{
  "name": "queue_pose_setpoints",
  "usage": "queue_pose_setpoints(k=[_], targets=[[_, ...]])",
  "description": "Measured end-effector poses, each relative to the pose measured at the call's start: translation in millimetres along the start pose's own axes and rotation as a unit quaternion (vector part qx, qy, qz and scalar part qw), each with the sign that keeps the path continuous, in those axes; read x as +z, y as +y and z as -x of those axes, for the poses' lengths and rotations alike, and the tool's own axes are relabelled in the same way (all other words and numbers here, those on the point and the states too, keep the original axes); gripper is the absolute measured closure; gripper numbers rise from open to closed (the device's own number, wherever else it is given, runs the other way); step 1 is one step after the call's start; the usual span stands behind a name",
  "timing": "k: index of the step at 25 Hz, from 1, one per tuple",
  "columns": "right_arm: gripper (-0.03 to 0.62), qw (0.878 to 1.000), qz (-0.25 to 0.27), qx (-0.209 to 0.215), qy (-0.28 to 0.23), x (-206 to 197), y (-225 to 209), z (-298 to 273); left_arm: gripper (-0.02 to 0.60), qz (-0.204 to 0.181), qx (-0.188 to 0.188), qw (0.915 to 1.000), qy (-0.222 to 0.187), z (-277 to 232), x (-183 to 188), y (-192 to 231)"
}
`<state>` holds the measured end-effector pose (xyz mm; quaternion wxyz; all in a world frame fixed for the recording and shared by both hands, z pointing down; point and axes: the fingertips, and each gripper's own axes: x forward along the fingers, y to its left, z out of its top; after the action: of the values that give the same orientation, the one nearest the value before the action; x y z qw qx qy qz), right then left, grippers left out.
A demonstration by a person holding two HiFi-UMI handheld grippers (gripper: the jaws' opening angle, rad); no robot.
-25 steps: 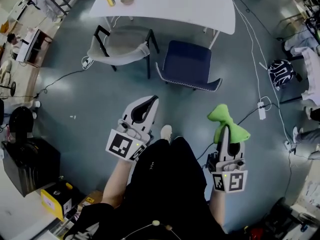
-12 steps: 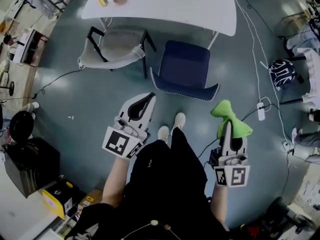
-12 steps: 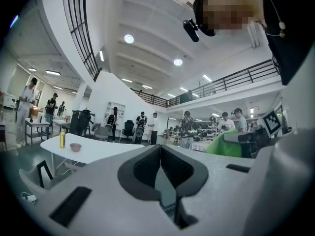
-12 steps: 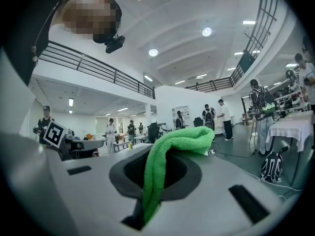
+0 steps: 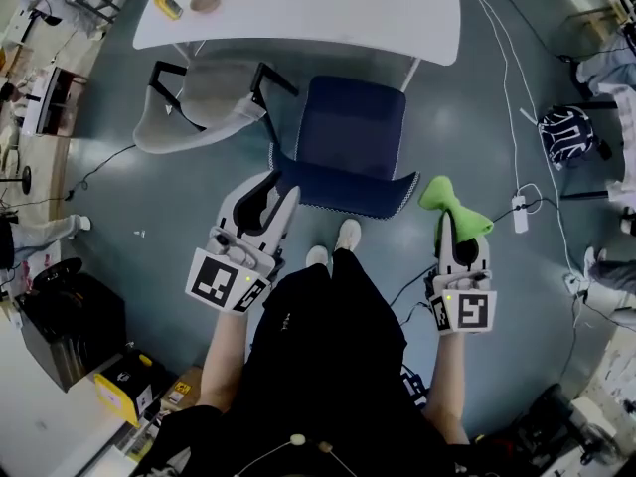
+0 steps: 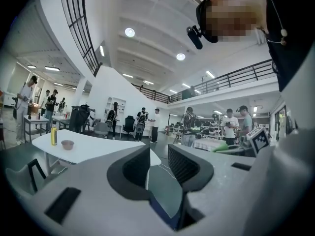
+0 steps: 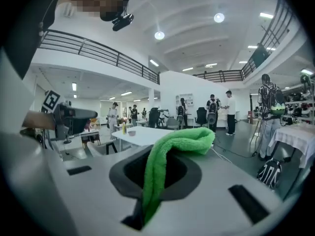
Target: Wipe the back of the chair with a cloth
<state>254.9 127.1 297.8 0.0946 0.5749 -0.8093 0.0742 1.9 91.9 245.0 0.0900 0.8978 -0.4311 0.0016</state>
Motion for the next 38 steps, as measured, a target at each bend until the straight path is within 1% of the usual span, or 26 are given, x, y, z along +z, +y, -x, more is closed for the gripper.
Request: queue_pose_setpoints(k=[3,6,11,14,16,19,21,23,24,25,27,29,31,35,36,38], targets=[[0.574,0.998,0.031,0.003,0.054,-42.5,-23.8,-23.2,0.477,0.005,0.011,0.9999,0.010,-7.7,-4.6,3.7],[0.574,0.991,0.069,0.011,0.112,-87.9,-39.8,-42.8,0.477,0.011,0.026,0.9994,0.020,-8.3,-9.7,8.5],[0.574,0.973,0.118,0.047,0.195,-149.8,-54.3,-75.8,0.477,0.008,0.043,0.9987,0.027,-6.8,-10.7,15.4],[0.574,0.961,0.146,0.054,0.230,-183.6,-67.6,-98.3,0.477,0.001,0.048,0.9983,0.032,-5.1,-10.3,18.2],[0.574,0.953,0.164,0.044,0.251,-199.2,-80.3,-111.9,0.477,-0.005,0.051,0.9979,0.039,-3.7,-10.3,22.6],[0.574,0.946,0.185,0.036,0.263,-206.5,-95.7,-128.4,0.477,-0.001,0.073,0.9966,0.040,2.6,-10.3,35.8],[0.574,0.941,0.201,0.039,0.270,-210.8,-101.7,-140.8,0.477,0.020,0.088,0.9955,0.031,6.8,-11.6,46.4],[0.574,0.933,0.212,0.047,0.285,-221.8,-104.9,-149.9,0.477,0.045,0.093,0.9944,0.019,9.5,-13.6,52.2],[0.574,0.930,0.212,0.054,0.296,-230.3,-104.9,-152.3,0.477,0.049,0.095,0.9942,0.017,9.7,-15.1,53.4],[0.574,0.926,0.210,0.061,0.307,-240.0,-103.6,-153.2,0.477,0.045,0.097,0.9941,0.019,8.8,-17.5,54.7],[0.574,0.920,0.209,0.079,0.323,-257.3,-97.1,-152.5,0.477,0.014,0.108,0.9933,0.037,4.2,-24.7,60.0],[0.574,0.916,0.208,0.098,0.329,-267.0,-86.6,-151.0,0.477,-0.011,0.115,0.9918,0.053,-2.7,-31.3,68.3],[0.574,0.912,0.204,0.118,0.335,-274.7,-74.9,-148.3,0.477,-0.021,0.115,0.9915,0.057,-9.3,-35.5,76.4],[0.574,0.896,0.207,0.163,0.358,-292.5,-55.8,-139.1,0.477,-0.042,0.103,0.9917,0.065,-18.7,-38.5,80.6],[0.576,0.894,0.205,0.167,0.362,-294.3,-54.4,-137.7,0.477,-0.046,0.100,0.9918,0.066,-20.0,-38.6,79.7],[0.576,0.895,0.188,0.170,0.366,-294.5,-53.7,-137.7,0.477,-0.047,0.095,0.9919,0.070,-20.8,-40.4,79.0]])
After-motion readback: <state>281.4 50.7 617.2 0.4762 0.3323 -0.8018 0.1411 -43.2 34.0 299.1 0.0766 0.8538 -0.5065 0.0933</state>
